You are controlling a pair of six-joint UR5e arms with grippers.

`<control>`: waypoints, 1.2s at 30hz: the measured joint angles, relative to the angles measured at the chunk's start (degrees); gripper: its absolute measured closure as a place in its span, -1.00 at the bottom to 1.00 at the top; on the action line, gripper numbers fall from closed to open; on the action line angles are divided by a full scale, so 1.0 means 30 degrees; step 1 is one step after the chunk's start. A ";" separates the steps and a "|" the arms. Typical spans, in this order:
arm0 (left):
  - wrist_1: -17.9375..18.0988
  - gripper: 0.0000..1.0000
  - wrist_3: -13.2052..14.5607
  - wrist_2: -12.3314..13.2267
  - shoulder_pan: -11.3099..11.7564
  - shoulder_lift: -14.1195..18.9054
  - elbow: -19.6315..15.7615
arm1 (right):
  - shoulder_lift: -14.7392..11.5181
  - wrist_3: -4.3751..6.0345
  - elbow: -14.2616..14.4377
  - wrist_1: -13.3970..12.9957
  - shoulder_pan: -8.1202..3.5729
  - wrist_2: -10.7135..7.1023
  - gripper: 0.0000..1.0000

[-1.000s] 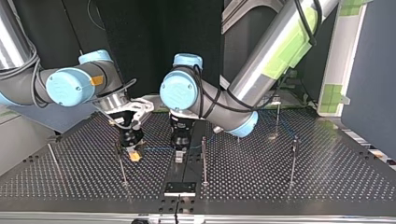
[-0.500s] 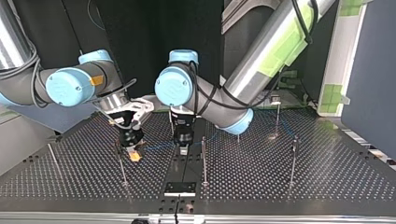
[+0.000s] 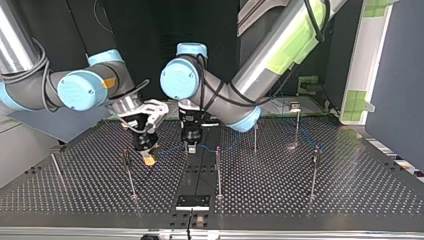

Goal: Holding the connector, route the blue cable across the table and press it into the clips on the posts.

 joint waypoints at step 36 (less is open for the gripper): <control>0.6157 1.00 -0.1457 0.1642 0.0053 -0.0194 -0.6173 | 0.0087 -0.0411 0.6004 -0.2995 -0.0778 0.0508 1.00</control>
